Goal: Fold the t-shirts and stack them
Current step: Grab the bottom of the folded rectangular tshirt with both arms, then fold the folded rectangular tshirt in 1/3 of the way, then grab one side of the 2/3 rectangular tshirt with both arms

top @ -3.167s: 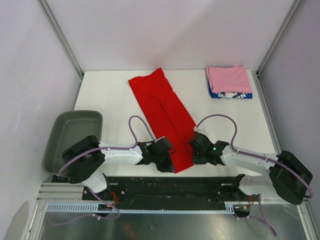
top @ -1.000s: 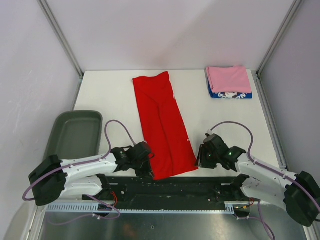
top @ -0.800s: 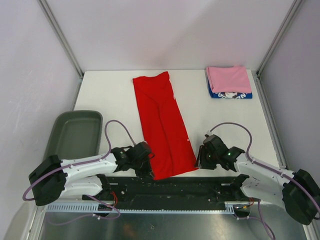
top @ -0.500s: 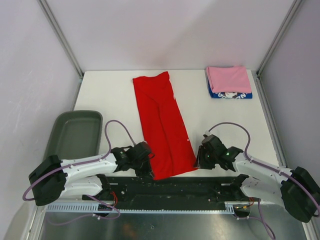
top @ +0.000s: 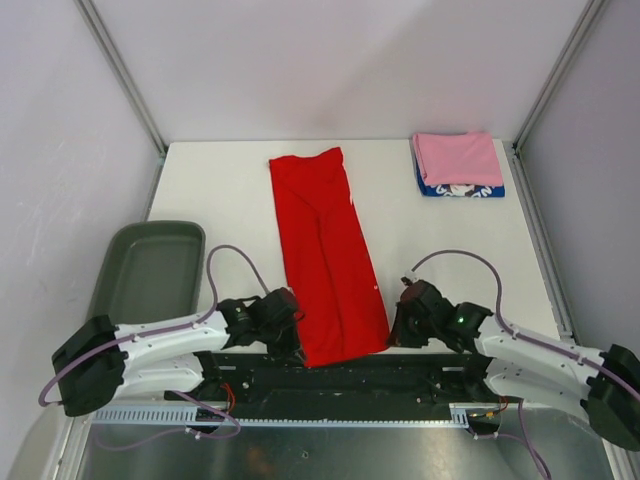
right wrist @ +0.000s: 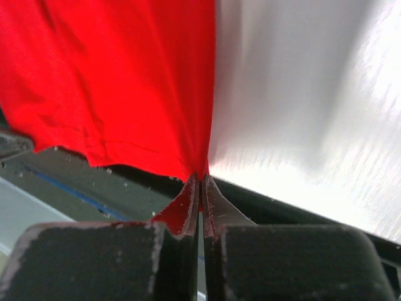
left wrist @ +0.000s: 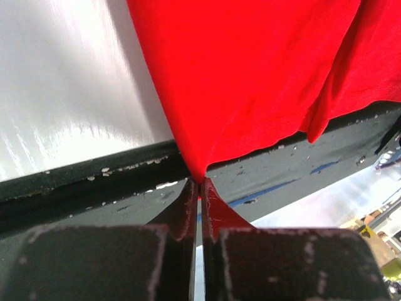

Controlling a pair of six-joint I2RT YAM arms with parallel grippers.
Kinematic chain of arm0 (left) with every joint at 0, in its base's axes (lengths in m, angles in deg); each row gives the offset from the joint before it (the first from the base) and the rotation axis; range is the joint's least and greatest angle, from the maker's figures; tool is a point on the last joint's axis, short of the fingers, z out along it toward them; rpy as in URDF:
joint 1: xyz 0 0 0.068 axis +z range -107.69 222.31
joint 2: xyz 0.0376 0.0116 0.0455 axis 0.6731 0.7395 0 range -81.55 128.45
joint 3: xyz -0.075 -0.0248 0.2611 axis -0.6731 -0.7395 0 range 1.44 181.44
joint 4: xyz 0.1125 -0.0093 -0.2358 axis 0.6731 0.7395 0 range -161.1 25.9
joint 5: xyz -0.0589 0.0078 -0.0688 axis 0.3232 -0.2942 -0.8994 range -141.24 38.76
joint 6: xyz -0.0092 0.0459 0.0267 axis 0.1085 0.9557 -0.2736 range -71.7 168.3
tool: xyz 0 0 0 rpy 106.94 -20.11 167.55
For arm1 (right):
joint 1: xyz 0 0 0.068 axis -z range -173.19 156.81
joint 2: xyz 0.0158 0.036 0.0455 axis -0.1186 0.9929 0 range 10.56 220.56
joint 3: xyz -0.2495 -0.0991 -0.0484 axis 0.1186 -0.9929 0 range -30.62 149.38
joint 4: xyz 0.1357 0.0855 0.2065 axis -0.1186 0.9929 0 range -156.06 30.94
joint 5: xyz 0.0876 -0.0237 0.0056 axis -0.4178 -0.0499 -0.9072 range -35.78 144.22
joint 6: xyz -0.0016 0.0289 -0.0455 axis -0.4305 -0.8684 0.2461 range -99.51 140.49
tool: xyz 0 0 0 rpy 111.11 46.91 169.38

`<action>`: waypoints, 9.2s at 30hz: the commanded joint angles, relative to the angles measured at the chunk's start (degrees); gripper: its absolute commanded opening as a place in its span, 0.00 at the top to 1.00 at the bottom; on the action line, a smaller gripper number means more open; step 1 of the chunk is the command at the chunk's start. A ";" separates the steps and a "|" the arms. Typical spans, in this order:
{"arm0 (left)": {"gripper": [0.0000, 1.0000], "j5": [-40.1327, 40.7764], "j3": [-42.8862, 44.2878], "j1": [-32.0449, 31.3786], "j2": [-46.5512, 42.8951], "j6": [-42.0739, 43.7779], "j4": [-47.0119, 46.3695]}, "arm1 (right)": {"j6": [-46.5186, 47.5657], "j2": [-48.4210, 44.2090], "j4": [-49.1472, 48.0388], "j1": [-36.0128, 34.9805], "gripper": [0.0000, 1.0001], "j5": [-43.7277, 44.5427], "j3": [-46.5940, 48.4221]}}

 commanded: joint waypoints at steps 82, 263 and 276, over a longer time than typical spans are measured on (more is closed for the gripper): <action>0.97 7.17 45.40 43.87 43.95 21.87 -9.97 | 16.19 68.91 -11.44 25.61 0.96 -5.97 72.68; 0.67 1.12 9.60 39.28 21.73 25.95 -22.38 | 12.72 49.43 -12.15 17.23 0.71 -2.93 35.75; 1.00 -0.97 8.79 39.08 20.00 26.60 -22.29 | 12.60 47.77 -11.11 16.87 1.00 -2.88 35.38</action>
